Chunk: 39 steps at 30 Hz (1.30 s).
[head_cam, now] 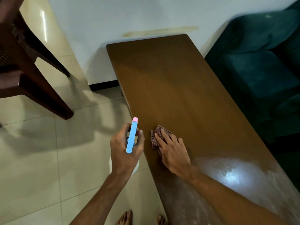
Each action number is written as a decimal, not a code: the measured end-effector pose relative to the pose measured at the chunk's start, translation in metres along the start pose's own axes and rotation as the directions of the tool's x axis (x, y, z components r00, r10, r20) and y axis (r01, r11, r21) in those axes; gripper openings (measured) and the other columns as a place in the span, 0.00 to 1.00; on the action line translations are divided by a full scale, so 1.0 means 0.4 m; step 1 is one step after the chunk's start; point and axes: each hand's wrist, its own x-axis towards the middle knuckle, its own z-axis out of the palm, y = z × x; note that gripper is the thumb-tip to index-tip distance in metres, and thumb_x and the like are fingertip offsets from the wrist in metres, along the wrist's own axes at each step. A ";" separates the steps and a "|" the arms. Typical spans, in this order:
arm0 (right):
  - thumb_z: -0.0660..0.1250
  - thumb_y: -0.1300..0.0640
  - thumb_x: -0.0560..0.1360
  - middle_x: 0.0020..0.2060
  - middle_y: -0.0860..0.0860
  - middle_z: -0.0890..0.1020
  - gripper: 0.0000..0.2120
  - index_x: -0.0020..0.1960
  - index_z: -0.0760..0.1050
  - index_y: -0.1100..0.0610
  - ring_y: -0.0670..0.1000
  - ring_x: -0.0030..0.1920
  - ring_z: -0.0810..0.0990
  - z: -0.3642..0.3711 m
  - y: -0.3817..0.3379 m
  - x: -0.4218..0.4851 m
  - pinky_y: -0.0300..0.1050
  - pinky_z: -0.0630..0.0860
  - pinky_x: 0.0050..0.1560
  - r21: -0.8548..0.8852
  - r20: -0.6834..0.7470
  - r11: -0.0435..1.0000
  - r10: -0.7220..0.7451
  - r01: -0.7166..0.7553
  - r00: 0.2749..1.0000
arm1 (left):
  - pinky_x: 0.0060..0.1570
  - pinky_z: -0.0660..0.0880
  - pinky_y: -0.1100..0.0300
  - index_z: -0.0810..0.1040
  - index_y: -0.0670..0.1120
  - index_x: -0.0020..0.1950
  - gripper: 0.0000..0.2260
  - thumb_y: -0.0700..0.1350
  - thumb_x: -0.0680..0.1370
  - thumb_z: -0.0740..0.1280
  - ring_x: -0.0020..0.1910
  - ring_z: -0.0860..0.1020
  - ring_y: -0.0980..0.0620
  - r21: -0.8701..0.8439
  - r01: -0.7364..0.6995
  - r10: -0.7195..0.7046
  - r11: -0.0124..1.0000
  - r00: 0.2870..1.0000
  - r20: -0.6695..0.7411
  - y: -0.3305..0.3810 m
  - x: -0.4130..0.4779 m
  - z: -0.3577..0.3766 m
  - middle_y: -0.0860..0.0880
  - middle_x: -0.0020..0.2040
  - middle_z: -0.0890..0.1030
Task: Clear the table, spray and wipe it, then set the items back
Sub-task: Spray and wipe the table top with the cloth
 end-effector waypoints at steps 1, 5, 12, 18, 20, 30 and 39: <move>0.55 0.50 0.81 0.80 0.51 0.56 0.29 0.81 0.53 0.48 0.57 0.71 0.64 0.006 0.019 -0.008 0.57 0.65 0.67 -0.013 0.011 1.000 -0.009 0.009 1.000 | 0.32 0.82 0.54 0.79 0.45 0.51 0.07 0.44 0.76 0.74 0.28 0.78 0.51 -0.005 0.003 -0.003 1.000 1.000 0.005 0.002 -0.003 0.002 0.50 0.38 0.80; 0.53 0.48 0.83 0.79 0.51 0.60 0.25 0.79 0.57 0.48 0.57 0.71 0.66 -0.001 0.047 0.061 0.58 0.67 0.68 0.042 -0.086 0.973 0.231 -0.228 0.969 | 0.34 0.82 0.55 0.80 0.45 0.51 0.10 0.49 0.76 0.72 0.31 0.79 0.51 -0.035 0.002 -0.001 0.999 1.000 0.027 0.007 -0.010 0.013 0.51 0.38 0.80; 0.54 0.48 0.83 0.79 0.51 0.57 0.26 0.80 0.55 0.46 0.58 0.75 0.61 0.036 0.016 0.045 0.61 0.60 0.73 0.039 -0.047 0.999 -0.018 0.020 0.999 | 0.33 0.81 0.56 0.80 0.44 0.51 0.07 0.44 0.76 0.74 0.30 0.78 0.52 0.037 -0.025 0.023 0.999 0.998 0.058 0.007 -0.051 0.068 0.51 0.37 0.79; 0.53 0.48 0.83 0.78 0.51 0.62 0.24 0.79 0.59 0.47 0.57 0.69 0.67 0.039 0.135 -0.012 0.58 0.67 0.65 0.039 -0.121 0.983 0.185 -0.182 0.975 | 0.31 0.79 0.54 0.78 0.45 0.44 0.05 0.43 0.76 0.73 0.27 0.75 0.50 0.018 0.061 -0.063 0.998 0.990 0.129 0.040 -0.085 0.114 0.52 0.32 0.76; 0.53 0.48 0.83 0.77 0.51 0.63 0.24 0.78 0.60 0.47 0.57 0.68 0.67 0.034 0.137 0.002 0.57 0.67 0.64 0.053 -0.124 0.979 0.203 -0.198 0.971 | 0.32 0.79 0.50 0.77 0.46 0.43 0.06 0.44 0.76 0.73 0.28 0.75 0.49 0.037 0.096 -0.101 0.995 0.984 0.147 0.033 -0.102 0.132 0.52 0.32 0.76; 0.54 0.49 0.83 0.78 0.53 0.60 0.24 0.79 0.58 0.48 0.59 0.73 0.62 0.027 0.112 0.057 0.59 0.63 0.70 0.104 -0.135 0.975 0.211 -0.197 0.968 | 0.40 0.83 0.57 0.79 0.47 0.46 0.07 0.46 0.75 0.75 0.33 0.79 0.51 0.090 0.231 -0.240 0.969 0.965 0.101 0.027 -0.168 0.152 0.54 0.35 0.78; 0.57 0.50 0.81 0.78 0.53 0.61 0.26 0.78 0.59 0.48 0.58 0.70 0.66 0.038 0.079 0.083 0.58 0.66 0.66 -0.071 -0.135 0.965 -0.261 0.254 0.956 | 0.34 0.83 0.49 0.80 0.48 0.50 0.07 0.45 0.75 0.75 0.29 0.79 0.50 0.068 0.186 -0.189 0.980 0.981 0.036 0.018 -0.179 0.115 0.54 0.35 0.79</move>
